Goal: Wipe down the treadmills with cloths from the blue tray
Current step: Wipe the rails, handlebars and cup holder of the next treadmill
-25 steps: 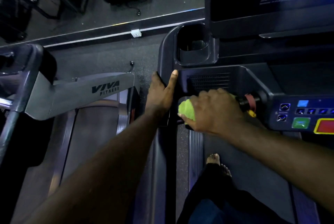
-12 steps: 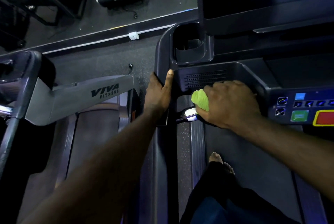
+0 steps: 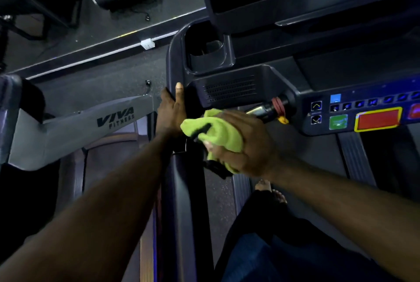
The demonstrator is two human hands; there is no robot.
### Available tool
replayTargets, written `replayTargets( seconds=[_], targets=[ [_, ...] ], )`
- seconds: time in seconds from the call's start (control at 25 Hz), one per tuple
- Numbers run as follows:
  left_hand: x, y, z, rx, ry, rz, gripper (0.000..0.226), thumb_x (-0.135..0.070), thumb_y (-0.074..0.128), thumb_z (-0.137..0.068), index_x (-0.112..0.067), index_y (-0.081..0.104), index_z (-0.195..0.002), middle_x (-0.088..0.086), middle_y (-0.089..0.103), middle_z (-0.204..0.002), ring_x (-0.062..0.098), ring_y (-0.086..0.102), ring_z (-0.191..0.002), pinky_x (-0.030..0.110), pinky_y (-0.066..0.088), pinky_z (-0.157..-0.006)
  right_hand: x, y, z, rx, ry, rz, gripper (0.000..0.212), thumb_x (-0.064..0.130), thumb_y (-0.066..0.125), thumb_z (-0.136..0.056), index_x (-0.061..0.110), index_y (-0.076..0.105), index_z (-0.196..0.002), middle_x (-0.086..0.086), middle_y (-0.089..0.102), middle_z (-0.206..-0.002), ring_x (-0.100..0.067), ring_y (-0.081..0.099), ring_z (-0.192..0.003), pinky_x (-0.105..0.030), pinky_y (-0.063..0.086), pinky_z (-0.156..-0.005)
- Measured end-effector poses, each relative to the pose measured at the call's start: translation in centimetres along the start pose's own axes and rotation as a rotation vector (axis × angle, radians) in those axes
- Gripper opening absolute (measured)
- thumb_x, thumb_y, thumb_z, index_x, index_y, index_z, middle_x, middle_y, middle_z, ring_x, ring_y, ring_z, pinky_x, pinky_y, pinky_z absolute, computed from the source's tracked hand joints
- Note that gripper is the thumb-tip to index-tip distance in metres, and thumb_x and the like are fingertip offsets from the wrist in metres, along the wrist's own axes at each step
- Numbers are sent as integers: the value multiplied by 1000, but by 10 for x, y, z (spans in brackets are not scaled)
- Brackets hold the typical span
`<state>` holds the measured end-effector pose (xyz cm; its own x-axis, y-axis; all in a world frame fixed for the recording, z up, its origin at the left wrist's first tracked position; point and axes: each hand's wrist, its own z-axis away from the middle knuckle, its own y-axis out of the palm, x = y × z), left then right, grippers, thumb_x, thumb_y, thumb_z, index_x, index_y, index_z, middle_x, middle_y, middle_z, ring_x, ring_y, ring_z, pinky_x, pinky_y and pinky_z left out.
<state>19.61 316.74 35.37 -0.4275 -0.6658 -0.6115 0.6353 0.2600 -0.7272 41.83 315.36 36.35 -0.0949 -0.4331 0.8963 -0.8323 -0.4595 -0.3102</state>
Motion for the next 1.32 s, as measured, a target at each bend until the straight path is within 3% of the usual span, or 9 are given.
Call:
replayTargets(
  seconds=[0.12, 0.24, 0.4, 0.6, 0.76, 0.88, 1.08, 1.2, 1.32],
  targets=[
    [4, 0, 2, -13, 40, 65, 59, -65, 30, -106, -23, 42, -146, 17, 59, -143, 38, 57, -127, 37, 37, -93, 7, 6, 65, -324, 593, -693, 44, 49, 71, -92, 11, 77, -114, -16, 78, -110, -37, 73, -103, -54, 57, -97],
    [4, -2, 2, 2, 54, 89, 62, -69, 29, -104, -25, 41, -146, 12, 60, -142, 32, 60, -124, 39, 43, -96, -14, 0, 93, -616, 1066, -1168, 55, 59, 59, -97, 15, 73, -128, -19, 73, -126, -46, 62, -128, -75, 38, -113],
    [4, 0, -1, 7, 46, 90, 60, -69, 30, -104, -27, 41, -145, 8, 62, -137, 26, 61, -115, 39, 45, -93, -18, 18, 34, -611, 908, -1229, 69, 51, 71, -91, 7, 59, -143, -17, 65, -139, -36, 61, -129, -55, 45, -113],
    [9, 1, -7, -25, 56, 90, 59, -71, 30, -103, -23, 46, -134, 11, 65, -130, 30, 62, -114, 40, 44, -93, -14, 87, -15, -763, 1178, -1012, 76, 41, 98, -54, 14, 75, -121, -2, 81, -110, -29, 77, -105, -52, 63, -90],
    [8, 1, -5, -31, 63, 92, 61, -73, 29, -101, -22, 46, -128, 14, 65, -127, 34, 62, -114, 46, 47, -97, -6, 95, -8, -504, 1145, -1148, 66, 34, 98, -57, 15, 77, -116, -13, 77, -120, -41, 72, -114, -70, 54, -98],
    [9, 2, -6, -23, 70, 116, 63, -73, 28, -101, -23, 47, -134, 9, 64, -131, 28, 61, -117, 44, 46, -100, -33, 52, -9, -672, 1031, -1156, 44, 24, 91, -65, 21, 76, -107, -13, 75, -117, -39, 73, -107, -61, 56, -99],
    [11, 1, -7, -26, 63, 125, 55, -68, 30, -105, -24, 45, -133, 7, 64, -129, 24, 60, -112, 35, 40, -92, -24, 72, -24, -899, 1146, -1117, 58, 22, 93, -64, 9, 76, -118, -11, 79, -113, -40, 75, -107, -57, 63, -86],
    [9, 1, -6, -24, 65, 107, 56, -72, 37, -101, -25, 45, -131, 4, 65, -129, 24, 63, -114, 36, 45, -94, -6, 101, -26, -829, 1278, -1062, 36, 15, 90, -73, 12, 79, -107, -6, 82, -101, -34, 77, -100, -44, 64, -76],
    [7, 0, -4, -19, 66, 48, 72, -77, 58, -89, -27, 43, -139, 2, 67, -133, 23, 65, -117, 35, 51, -98, -1, 88, -17, -633, 1292, -1092, 34, 19, 92, -71, 18, 79, -101, -7, 81, -102, -32, 78, -97, -50, 64, -84]
  ],
)
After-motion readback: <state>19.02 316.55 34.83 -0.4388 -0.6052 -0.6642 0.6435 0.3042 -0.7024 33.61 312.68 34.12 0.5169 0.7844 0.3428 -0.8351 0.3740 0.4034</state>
